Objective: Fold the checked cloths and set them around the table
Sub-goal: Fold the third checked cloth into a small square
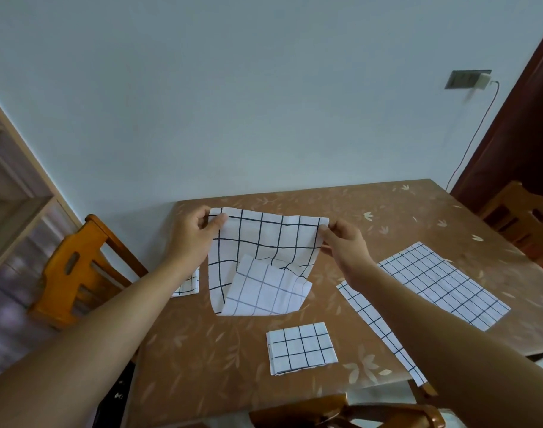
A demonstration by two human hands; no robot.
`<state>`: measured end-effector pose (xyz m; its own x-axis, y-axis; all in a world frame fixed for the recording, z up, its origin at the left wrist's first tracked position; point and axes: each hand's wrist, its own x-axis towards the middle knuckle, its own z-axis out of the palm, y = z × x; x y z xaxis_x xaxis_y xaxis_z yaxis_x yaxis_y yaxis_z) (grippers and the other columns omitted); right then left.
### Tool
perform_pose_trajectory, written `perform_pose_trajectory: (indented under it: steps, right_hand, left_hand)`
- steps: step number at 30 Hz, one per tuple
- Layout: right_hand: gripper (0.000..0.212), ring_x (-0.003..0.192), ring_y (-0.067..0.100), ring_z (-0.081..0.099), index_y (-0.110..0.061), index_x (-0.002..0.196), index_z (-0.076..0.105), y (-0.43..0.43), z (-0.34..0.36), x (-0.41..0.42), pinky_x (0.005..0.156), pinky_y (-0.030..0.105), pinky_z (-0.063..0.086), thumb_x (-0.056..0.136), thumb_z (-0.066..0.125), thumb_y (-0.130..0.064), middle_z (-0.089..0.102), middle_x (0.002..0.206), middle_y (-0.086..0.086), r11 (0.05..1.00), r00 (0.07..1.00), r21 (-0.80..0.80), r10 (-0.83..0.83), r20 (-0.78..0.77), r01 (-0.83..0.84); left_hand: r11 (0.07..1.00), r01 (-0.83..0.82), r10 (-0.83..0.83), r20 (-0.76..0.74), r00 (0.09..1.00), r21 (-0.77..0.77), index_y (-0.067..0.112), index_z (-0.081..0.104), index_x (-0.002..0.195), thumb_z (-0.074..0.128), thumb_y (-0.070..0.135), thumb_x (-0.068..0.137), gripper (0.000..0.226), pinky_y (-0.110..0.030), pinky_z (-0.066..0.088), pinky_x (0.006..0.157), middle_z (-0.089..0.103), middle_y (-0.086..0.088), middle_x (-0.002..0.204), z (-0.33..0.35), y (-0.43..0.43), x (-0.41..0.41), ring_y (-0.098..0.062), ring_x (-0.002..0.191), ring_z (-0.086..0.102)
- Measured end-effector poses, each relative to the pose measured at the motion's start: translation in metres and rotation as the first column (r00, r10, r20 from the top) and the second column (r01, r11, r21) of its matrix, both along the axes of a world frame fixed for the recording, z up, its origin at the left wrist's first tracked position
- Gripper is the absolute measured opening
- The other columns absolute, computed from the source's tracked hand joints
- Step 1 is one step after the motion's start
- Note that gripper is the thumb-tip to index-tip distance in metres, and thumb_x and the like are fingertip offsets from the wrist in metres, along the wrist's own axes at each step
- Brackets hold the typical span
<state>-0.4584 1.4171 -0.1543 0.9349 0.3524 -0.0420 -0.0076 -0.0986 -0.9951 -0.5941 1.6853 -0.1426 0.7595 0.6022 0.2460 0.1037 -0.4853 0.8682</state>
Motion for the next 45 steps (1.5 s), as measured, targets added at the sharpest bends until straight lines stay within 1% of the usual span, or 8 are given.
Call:
perform_pose_trajectory:
  steps: [6, 11, 13, 17, 26, 35, 40, 45]
  right_hand:
    - [0.029, 0.078, 0.022, 0.062, -0.006, 0.092, 0.068, 0.000, 0.007, -0.006, 0.087, 0.058, 0.059, 0.097, 0.058, -0.033, 0.071, 0.092, 0.023, 0.995, 0.987, -0.087, -0.039, 0.155, 0.053]
    - [0.021, 0.069, 0.014, 0.064, -0.018, 0.086, 0.067, 0.006, 0.027, -0.019, 0.064, 0.033, 0.053, 0.102, 0.059, -0.028, 0.071, 0.078, 0.006, 0.977, 0.926, -0.211, 0.089, 0.366, -0.010]
    - [0.017, 0.071, 0.005, 0.065, -0.025, 0.086, 0.069, 0.010, 0.032, -0.026, 0.065, 0.022, 0.051, 0.101, 0.061, -0.027, 0.071, 0.077, -0.006, 0.961, 0.879, -0.272, 0.170, 0.446, -0.048]
    - [0.008, 0.080, 0.006, 0.070, -0.024, 0.101, 0.067, 0.014, 0.034, -0.034, 0.071, 0.026, 0.054, 0.099, 0.064, -0.030, 0.076, 0.085, -0.006, 0.950, 0.852, -0.298, 0.228, 0.472, -0.090]
    - [0.017, 0.058, 0.006, 0.055, -0.029, 0.106, 0.050, 0.005, 0.032, -0.039, 0.057, 0.024, 0.044, 0.098, 0.065, -0.027, 0.073, 0.074, 0.002, 0.948, 0.866, -0.276, 0.267, 0.422, -0.158]
    - [0.023, 0.118, 0.030, 0.055, -0.027, 0.111, 0.072, -0.026, -0.024, -0.002, 0.098, 0.046, 0.049, 0.092, 0.063, -0.035, 0.061, 0.124, 0.003, 0.711, 0.921, -0.703, 0.276, 0.276, -0.002]
    - [0.026, 0.073, 0.024, 0.058, -0.012, 0.080, 0.068, -0.028, -0.024, 0.010, 0.063, 0.033, 0.044, 0.094, 0.051, -0.025, 0.062, 0.076, 0.004, 0.660, 0.978, -0.747, 0.199, 0.068, -0.082]
    - [0.036, 0.070, 0.029, 0.066, -0.007, 0.089, 0.070, -0.024, -0.020, 0.014, 0.067, 0.042, 0.062, 0.098, 0.045, -0.032, 0.069, 0.080, 0.011, 0.820, 0.998, -0.571, -0.002, -0.064, -0.035]
  left_hand:
    - [0.997, -0.034, 0.037, -0.048, 0.998, 0.064, 0.023, 0.063, 0.092, 0.058, 0.065, 0.086, 0.043, -0.037, 0.045, 0.064, 0.057, -0.014, 0.073, -0.002, 0.002, 0.001, -0.016, 0.063, 0.049]
    - [0.950, 0.128, -0.093, -0.134, 0.987, 0.286, 0.033, 0.051, 0.143, 0.071, 0.044, 0.091, 0.056, -0.021, 0.035, 0.106, 0.054, 0.009, 0.138, 0.022, -0.032, 0.002, -0.009, 0.128, 0.048]
    - [0.868, 0.273, -0.213, -0.185, 0.959, 0.415, 0.032, 0.053, 0.142, 0.073, 0.041, 0.091, 0.056, -0.003, 0.029, 0.098, 0.056, 0.018, 0.134, 0.040, -0.055, 0.006, 0.000, 0.123, 0.047]
    - [0.833, 0.456, -0.395, -0.241, 0.887, 0.313, 0.032, 0.061, 0.130, 0.071, 0.033, 0.094, 0.038, -0.012, 0.040, 0.090, 0.064, 0.019, 0.113, 0.047, -0.070, 0.022, 0.013, 0.107, 0.054]
    - [0.840, 0.509, -0.481, -0.173, 0.859, 0.190, 0.025, 0.074, 0.093, 0.068, 0.027, 0.096, 0.007, -0.020, 0.046, 0.073, 0.070, 0.003, 0.087, 0.043, -0.082, 0.031, -0.007, 0.079, 0.062]
    - [0.920, 0.238, -0.267, 0.051, 0.962, 0.312, 0.007, 0.073, 0.093, 0.067, 0.004, 0.095, 0.007, 0.000, 0.039, 0.066, 0.062, 0.015, 0.075, 0.049, -0.075, 0.014, 0.018, 0.068, 0.057]
    - [0.941, 0.212, -0.243, 0.091, 0.966, 0.264, 0.014, 0.072, 0.094, 0.065, 0.006, 0.096, 0.010, -0.008, 0.041, 0.066, 0.064, 0.013, 0.075, 0.041, -0.055, 0.011, 0.004, 0.068, 0.058]
    - [0.940, 0.135, -0.167, 0.076, 0.983, 0.313, 0.039, 0.067, 0.094, 0.061, 0.036, 0.099, 0.009, -0.033, 0.055, 0.072, 0.070, 0.010, 0.085, 0.032, -0.031, 0.010, -0.009, 0.077, 0.064]
